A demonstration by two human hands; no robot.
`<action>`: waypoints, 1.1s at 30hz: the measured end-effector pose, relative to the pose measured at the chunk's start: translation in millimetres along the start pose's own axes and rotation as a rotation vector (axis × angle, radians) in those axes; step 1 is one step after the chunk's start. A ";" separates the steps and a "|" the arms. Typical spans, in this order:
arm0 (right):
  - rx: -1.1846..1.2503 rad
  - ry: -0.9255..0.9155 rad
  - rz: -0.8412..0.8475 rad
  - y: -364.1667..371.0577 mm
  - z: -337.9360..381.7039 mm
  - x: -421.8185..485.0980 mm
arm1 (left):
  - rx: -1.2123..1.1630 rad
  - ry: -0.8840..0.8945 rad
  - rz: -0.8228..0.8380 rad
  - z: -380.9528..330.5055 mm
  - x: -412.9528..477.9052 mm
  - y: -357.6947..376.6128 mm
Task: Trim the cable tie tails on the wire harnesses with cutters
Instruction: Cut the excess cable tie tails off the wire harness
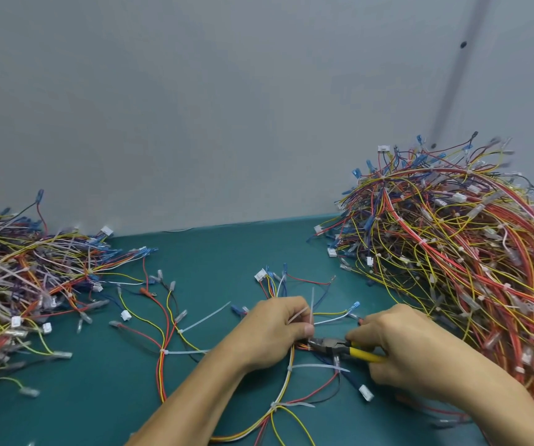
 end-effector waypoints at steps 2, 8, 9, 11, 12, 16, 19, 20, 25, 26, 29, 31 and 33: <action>-0.008 0.000 -0.005 -1.2 2.2 -0.6 | -0.008 -0.005 -0.001 -0.1 -0.1 0.0; -0.012 0.010 -0.028 -2.2 7.7 -0.4 | -0.221 -0.045 0.017 2.4 -5.9 -3.6; 0.002 0.012 -0.047 -3.9 7.5 -0.3 | -0.375 -0.076 0.013 5.5 -8.7 -5.1; 0.048 0.011 -0.112 -9.9 5.5 -0.7 | -0.702 -0.151 -0.020 12.8 -14.2 -8.6; 0.062 0.010 -0.144 -13.4 4.2 -1.2 | -0.844 -0.183 -0.033 15.5 -17.1 -10.0; 0.081 0.011 -0.218 -20.9 2.1 -3.4 | -1.275 -0.274 0.034 21.8 -31.9 -12.1; 0.099 -0.001 -0.234 -21.0 5.9 -4.3 | -1.362 -0.305 0.075 18.5 -47.1 -10.4; 0.109 -0.007 -0.244 -21.6 7.2 -4.8 | -1.324 -0.312 0.055 17.9 -51.0 -9.8; 0.137 -0.011 -0.278 -24.9 8.4 -7.5 | -0.317 -0.116 -0.149 7.8 -67.8 -13.8; 0.138 -0.009 -0.278 -24.9 8.5 -7.6 | -0.163 -0.086 -0.165 4.0 -70.2 -11.0; 0.147 -0.004 -0.274 -24.2 9.5 -8.2 | 0.043 -0.060 -0.229 -2.5 -73.6 -1.6; 0.141 -0.006 -0.273 -23.8 10.9 -8.9 | 0.068 -0.066 -0.291 -1.6 -72.0 -0.2; 0.133 -0.016 -0.277 -23.4 13.8 -9.6 | 0.017 -0.123 -0.316 4.8 -69.7 -4.4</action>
Point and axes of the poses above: each hand's wrist, its own x-axis towards the middle knuckle, its own y-axis out of the palm, z = x × y, the point moved 6 cm from there along x, towards the middle knuckle, and after that the axes turned 7 degrees about -y, right-handed, at the moved point
